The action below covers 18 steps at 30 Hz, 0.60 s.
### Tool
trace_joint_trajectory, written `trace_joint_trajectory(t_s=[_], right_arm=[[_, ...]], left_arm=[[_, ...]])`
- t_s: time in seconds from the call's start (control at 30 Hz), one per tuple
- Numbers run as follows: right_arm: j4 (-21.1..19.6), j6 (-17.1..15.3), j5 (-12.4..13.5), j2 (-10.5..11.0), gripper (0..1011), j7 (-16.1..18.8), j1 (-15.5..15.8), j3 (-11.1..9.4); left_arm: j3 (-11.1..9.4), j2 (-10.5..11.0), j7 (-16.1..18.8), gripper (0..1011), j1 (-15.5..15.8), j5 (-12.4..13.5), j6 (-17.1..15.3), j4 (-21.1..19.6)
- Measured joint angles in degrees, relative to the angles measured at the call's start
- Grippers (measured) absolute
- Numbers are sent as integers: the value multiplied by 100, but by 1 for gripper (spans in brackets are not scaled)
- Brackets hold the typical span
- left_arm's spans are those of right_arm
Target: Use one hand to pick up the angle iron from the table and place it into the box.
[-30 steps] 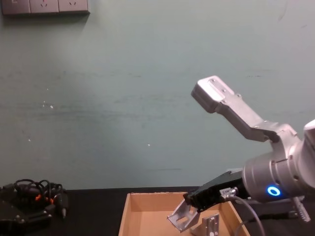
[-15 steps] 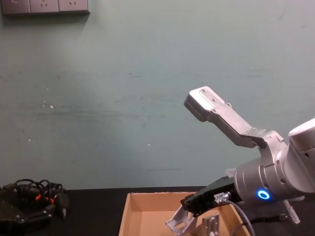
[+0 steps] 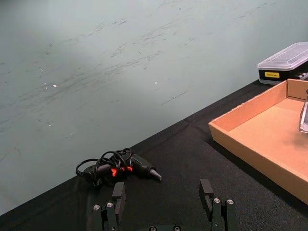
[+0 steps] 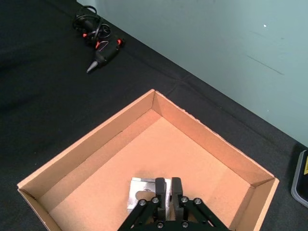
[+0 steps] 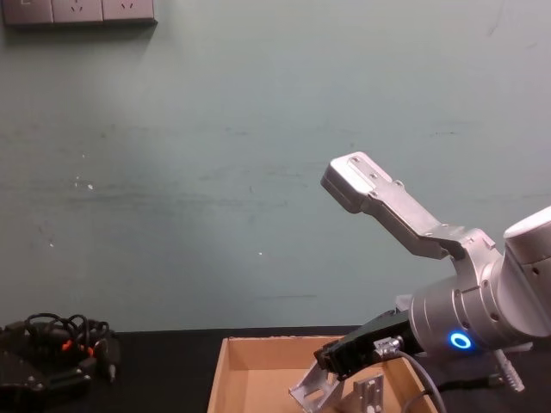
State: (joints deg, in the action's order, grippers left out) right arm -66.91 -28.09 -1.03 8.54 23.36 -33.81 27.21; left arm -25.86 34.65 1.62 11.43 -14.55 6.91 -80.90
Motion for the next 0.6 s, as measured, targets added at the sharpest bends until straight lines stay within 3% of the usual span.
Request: trace_joint_trajectory(t_s=[0.13,0.6], right_arm=[[-3,0,1,1,173,0,4,-1],[-14,0,8,7,626,0,12,-6]], left_arm=[[0,0,0,1011,0,0,0,0],[0,0,0,1011,0,0,0,0]])
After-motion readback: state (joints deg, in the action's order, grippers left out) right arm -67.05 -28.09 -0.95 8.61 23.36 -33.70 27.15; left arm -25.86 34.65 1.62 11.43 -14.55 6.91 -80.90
